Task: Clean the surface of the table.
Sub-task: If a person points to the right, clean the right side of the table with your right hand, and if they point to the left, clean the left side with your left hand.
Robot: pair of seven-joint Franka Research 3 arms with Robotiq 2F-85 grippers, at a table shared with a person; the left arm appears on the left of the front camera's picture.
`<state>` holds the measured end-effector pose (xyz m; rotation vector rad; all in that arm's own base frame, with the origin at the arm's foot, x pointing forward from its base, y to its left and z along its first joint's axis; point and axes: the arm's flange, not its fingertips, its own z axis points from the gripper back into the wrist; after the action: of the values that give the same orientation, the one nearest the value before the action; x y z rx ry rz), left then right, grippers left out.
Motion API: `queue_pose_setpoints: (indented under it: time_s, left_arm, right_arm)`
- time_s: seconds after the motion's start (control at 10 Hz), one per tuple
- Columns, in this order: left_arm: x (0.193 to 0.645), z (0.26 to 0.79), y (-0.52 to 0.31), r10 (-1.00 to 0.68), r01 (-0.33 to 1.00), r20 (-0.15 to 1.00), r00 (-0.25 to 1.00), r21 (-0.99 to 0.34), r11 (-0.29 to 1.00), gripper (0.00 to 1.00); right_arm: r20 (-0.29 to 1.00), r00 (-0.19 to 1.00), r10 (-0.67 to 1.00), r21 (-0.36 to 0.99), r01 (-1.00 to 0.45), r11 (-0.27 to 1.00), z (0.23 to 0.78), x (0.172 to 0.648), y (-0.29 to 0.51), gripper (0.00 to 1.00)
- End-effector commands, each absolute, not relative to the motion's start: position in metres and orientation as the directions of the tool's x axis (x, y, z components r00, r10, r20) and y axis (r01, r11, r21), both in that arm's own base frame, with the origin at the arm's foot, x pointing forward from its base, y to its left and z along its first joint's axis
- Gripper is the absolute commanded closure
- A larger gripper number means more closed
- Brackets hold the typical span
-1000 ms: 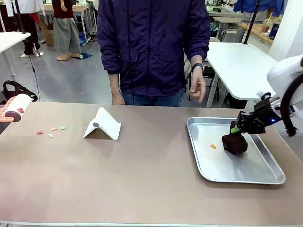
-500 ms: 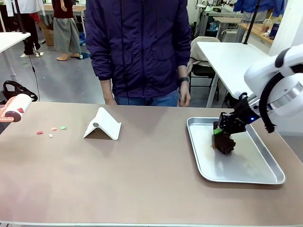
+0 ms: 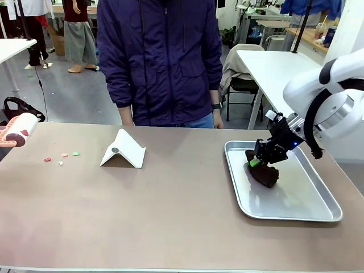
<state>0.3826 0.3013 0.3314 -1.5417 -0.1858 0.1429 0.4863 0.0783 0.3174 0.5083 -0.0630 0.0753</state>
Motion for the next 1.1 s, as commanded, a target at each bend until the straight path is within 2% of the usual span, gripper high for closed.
queue_pose_setpoints:
  time_s: [0.0,0.4,0.8,1.0]
  left_arm:
    - [0.379,0.335,0.3,0.204,0.049,0.05,0.978,-0.999,0.012,1.0]
    - [0.379,0.335,0.3,0.204,0.049,0.05,0.978,-0.999,0.012,1.0]
    - [0.379,0.335,0.3,0.204,0.049,0.05,0.978,-0.999,0.012,1.0]
    - [0.379,0.335,0.3,0.204,0.049,0.05,0.978,-0.999,0.012,1.0]
  right_arm:
    - [0.071,0.987,0.144,0.418,-0.16,0.894,0.328,0.476,0.097,0.89]
    - [0.067,0.964,0.257,0.358,-0.264,0.896,0.326,0.468,0.121,0.89]
    - [0.006,0.988,0.153,0.235,-0.15,0.96,0.316,0.475,0.104,0.89]
    - [-0.019,0.999,0.044,0.184,-0.04,0.982,0.308,0.481,0.087,0.89]
